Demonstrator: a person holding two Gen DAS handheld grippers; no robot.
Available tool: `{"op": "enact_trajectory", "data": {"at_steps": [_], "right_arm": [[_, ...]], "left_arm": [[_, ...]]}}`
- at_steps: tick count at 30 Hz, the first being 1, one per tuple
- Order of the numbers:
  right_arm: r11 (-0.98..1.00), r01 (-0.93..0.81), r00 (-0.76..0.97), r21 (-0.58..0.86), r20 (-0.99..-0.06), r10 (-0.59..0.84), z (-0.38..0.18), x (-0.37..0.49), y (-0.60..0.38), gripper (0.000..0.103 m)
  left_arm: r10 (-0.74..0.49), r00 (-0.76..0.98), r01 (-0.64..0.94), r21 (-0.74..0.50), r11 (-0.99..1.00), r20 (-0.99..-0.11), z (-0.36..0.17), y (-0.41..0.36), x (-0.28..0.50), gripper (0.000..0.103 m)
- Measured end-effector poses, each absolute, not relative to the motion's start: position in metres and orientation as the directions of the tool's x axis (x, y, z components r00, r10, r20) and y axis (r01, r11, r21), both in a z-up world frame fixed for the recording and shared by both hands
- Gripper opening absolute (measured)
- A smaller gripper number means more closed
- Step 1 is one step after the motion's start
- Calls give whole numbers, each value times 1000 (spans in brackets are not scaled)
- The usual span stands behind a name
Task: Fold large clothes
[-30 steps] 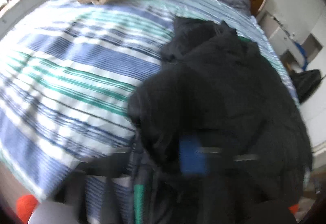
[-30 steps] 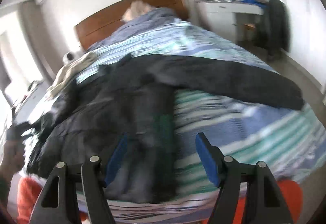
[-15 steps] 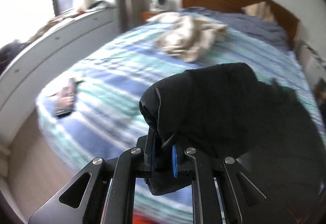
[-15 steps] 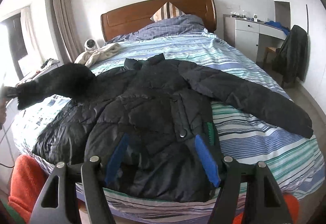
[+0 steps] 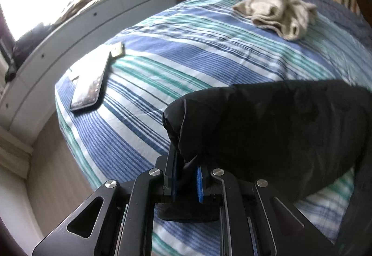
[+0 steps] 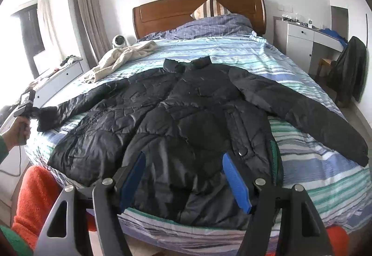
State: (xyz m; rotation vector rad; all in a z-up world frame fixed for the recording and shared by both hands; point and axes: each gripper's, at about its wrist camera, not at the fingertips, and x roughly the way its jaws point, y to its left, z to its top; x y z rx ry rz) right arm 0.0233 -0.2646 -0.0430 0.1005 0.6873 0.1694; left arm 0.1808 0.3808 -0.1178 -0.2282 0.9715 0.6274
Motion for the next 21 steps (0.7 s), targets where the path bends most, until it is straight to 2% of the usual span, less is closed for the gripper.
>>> {"op": "enact_trajectory", "data": {"at_steps": [2, 4, 5, 6, 8, 11, 15, 18, 21], "right_arm": [[982, -110, 750, 156, -635, 185, -47, 22, -268, 70], [982, -97, 743, 164, -644, 181, -51, 23, -272, 70], [981, -89, 742, 170, -646, 180, -52, 24, -274, 70], [981, -86, 743, 172, -645, 178, -52, 24, -275, 70], [982, -83, 748, 170, -641, 174, -50, 24, -278, 70], [986, -75, 754, 151, -638, 156, -48, 24, -284, 70], [988, -39, 728, 146, -674, 128, -55, 30, -303, 70], [988, 11, 699, 157, -707, 105, -59, 35, -325, 70], [982, 59, 649, 182, -754, 100, -67, 43, -353, 71]], "left_arm": [[396, 400, -600, 90, 795, -826, -118, 381, 183, 15], [422, 379, -606, 124, 785, -824, -118, 383, 183, 26], [440, 370, -611, 143, 779, -818, -118, 382, 182, 33], [462, 360, -618, 163, 769, -810, -117, 381, 179, 47], [475, 368, -622, 168, 765, -799, -111, 379, 170, 66], [448, 433, -595, 124, 794, -782, -98, 365, 147, 68], [332, 538, -501, 23, 865, -775, -79, 327, 115, 74], [140, 598, -335, -87, 938, -789, -72, 284, 102, 82], [-52, 584, -136, -160, 978, -810, -80, 227, 97, 86]]}}
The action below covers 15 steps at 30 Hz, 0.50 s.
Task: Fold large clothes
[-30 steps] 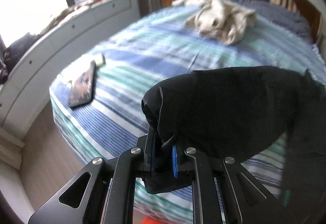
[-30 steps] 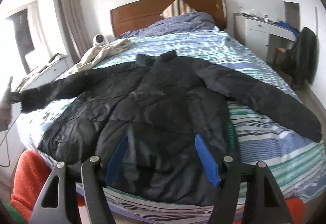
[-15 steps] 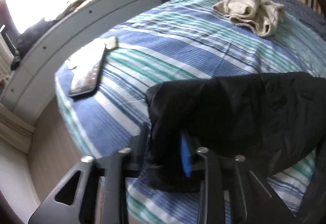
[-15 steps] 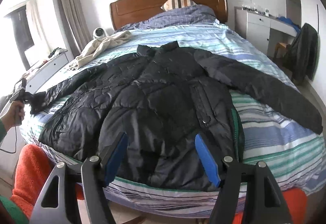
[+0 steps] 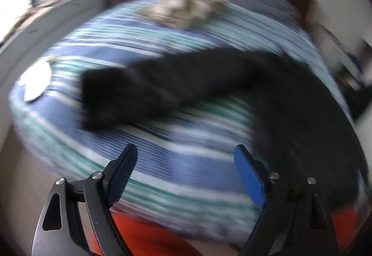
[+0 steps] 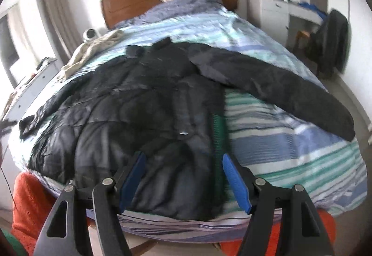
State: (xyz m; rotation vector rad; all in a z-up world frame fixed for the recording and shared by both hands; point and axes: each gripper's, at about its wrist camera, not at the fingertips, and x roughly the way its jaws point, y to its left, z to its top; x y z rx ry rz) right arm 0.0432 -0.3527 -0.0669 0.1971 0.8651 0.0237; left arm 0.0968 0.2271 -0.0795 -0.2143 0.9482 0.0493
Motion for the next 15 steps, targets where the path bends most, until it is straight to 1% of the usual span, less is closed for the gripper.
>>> {"op": "enact_trajectory", "data": {"at_steps": [1, 4, 5, 7, 8, 9, 10, 11, 13, 14, 15], "right_arm": [[980, 65, 631, 186, -769, 104, -71, 45, -357, 71], [975, 49, 553, 219, -818, 156, -93, 54, -367, 71], [970, 40, 516, 240, -836, 186, -105, 58, -368, 71], [957, 33, 480, 288, -844, 238, -119, 63, -367, 71], [945, 30, 480, 325, -834, 272, -125, 64, -368, 71], [941, 31, 487, 336, -828, 279, -126, 64, -367, 69], [939, 31, 504, 341, -817, 280, -125, 63, -367, 42], [937, 34, 513, 346, -811, 281, -123, 62, -368, 30], [939, 43, 522, 341, -809, 270, -119, 59, -367, 24], [945, 40, 521, 325, -813, 258, -117, 56, -366, 24], [952, 36, 520, 304, -819, 242, -114, 52, -363, 23]], "left_arm": [[-91, 568, -83, -167, 982, -818, -85, 208, 96, 86], [-177, 500, 10, -198, 980, -848, -108, 162, 98, 87], [-188, 474, 24, -201, 979, -860, -119, 149, 100, 87], [-163, 435, 19, -172, 985, -886, -137, 132, 102, 86], [-158, 420, 18, -166, 986, -894, -144, 126, 103, 83], [-169, 410, 18, -177, 984, -896, -149, 122, 104, 68], [-209, 404, 28, -216, 976, -891, -152, 119, 103, 54], [-245, 395, 37, -251, 967, -885, -154, 117, 103, 32], [-214, 407, 52, -211, 976, -888, -152, 111, 99, 25], [-208, 411, 65, -199, 978, -888, -150, 108, 96, 23], [-209, 412, 70, -197, 978, -887, -148, 106, 91, 23]]}}
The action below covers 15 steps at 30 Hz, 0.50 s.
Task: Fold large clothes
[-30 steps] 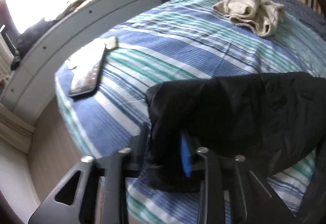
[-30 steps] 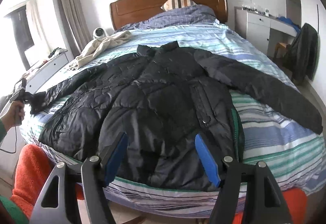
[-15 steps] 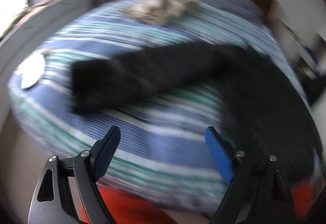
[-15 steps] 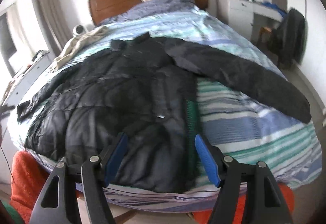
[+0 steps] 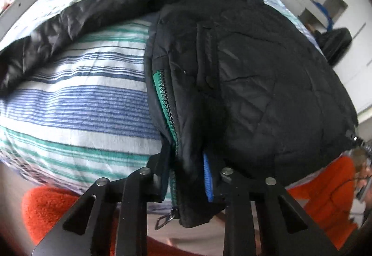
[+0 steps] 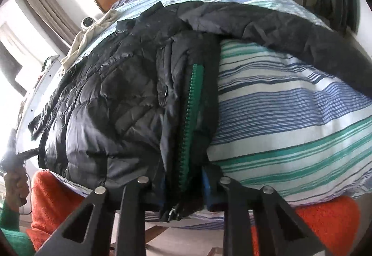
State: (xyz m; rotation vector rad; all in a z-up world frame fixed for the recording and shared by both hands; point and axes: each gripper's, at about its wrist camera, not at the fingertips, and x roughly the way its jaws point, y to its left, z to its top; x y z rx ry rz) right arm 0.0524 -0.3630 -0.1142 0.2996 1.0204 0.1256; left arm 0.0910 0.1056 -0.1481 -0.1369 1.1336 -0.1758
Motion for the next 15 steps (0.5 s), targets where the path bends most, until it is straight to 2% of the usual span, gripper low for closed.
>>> {"op": "enact_trajectory", "data": {"at_steps": [2, 5, 7, 8, 9, 10, 12, 15], "right_arm": [[957, 39, 519, 286, -824, 226, -114, 46, -361, 23], [954, 62, 531, 294, -819, 218, -124, 45, -360, 24], [953, 84, 535, 290, -820, 203, -125, 49, -359, 31], [955, 88, 542, 285, -817, 194, -122, 50, -359, 33], [958, 83, 556, 275, -810, 185, -118, 49, -359, 41], [961, 78, 570, 265, -803, 175, -114, 47, -359, 49], [970, 73, 606, 232, -783, 141, -100, 41, -359, 55], [975, 78, 647, 210, -754, 111, -80, 35, -365, 62]], "left_arm": [[-201, 430, 66, -191, 979, -880, -150, 110, 85, 23], [-198, 440, 51, -196, 979, -876, -154, 111, 85, 31], [-184, 453, 28, -192, 981, -872, -149, 113, 84, 35], [-172, 464, 23, -182, 983, -869, -145, 112, 83, 42], [-156, 479, 18, -168, 986, -864, -139, 113, 78, 52], [-139, 501, 15, -151, 988, -854, -132, 113, 73, 58], [-98, 556, 3, -116, 993, -826, -115, 112, 65, 78], [-45, 626, -17, -71, 997, -778, -89, 110, 58, 88]]}}
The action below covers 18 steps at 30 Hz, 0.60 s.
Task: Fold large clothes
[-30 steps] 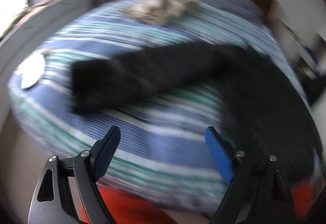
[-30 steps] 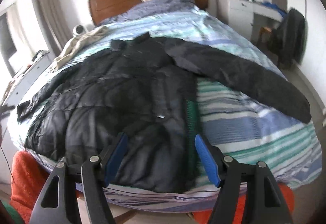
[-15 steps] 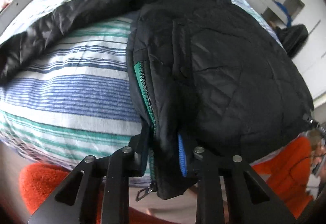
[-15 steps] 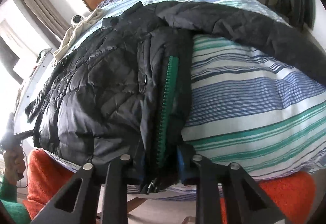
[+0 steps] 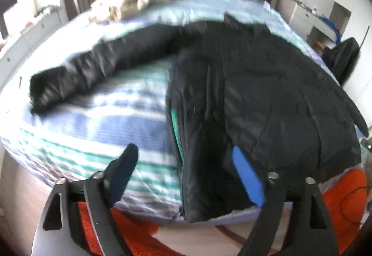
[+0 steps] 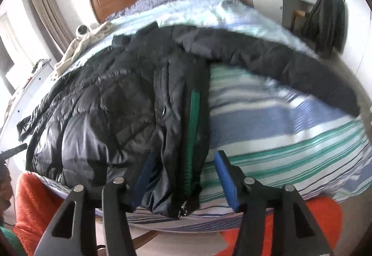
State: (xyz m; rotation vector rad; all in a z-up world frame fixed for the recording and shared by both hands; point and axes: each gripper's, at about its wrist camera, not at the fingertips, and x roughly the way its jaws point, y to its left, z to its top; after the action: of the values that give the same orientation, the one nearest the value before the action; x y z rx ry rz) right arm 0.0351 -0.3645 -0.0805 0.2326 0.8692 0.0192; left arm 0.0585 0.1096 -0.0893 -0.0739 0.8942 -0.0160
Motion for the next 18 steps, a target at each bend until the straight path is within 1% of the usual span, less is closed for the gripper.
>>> {"op": "enact_trajectory", "data": {"at_steps": [1, 4, 5, 6, 8, 9, 11, 13, 16, 18], "right_arm": [[975, 80, 660, 210, -744, 106, -74, 35, -367, 65], [977, 94, 676, 194, -732, 80, -64, 38, -371, 66], [977, 106, 677, 185, -733, 66, -61, 40, -371, 66], [976, 113, 679, 185, -732, 59, -60, 41, -371, 66], [974, 112, 681, 199, -729, 71, -62, 42, -369, 66], [972, 109, 675, 210, -733, 82, -64, 42, -368, 66], [966, 131, 665, 224, -743, 82, -71, 42, -366, 66], [958, 155, 667, 241, -741, 79, -75, 39, -367, 66], [939, 202, 690, 276, -721, 63, -71, 36, -388, 66], [916, 265, 711, 302, -703, 26, -64, 33, -417, 66]], "left_arm": [[-46, 642, -12, -70, 997, -765, -80, 107, 59, 88], [-59, 697, -1, -83, 997, -714, -56, 98, 64, 91], [-58, 725, -5, -90, 996, -686, -48, 95, 64, 92], [-59, 757, -9, -100, 995, -651, -40, 93, 61, 96], [-49, 833, -22, -121, 992, -551, -29, 86, 57, 101], [-34, 846, -31, -113, 993, -533, -31, 82, 58, 101], [-37, 847, -13, -91, 996, -530, -36, 72, 64, 101], [-68, 831, 19, -93, 995, -552, -46, 62, 69, 101], [-103, 777, 70, -78, 994, -621, -58, 49, 71, 100], [-118, 740, 99, -66, 993, -662, -64, 41, 69, 101]]}}
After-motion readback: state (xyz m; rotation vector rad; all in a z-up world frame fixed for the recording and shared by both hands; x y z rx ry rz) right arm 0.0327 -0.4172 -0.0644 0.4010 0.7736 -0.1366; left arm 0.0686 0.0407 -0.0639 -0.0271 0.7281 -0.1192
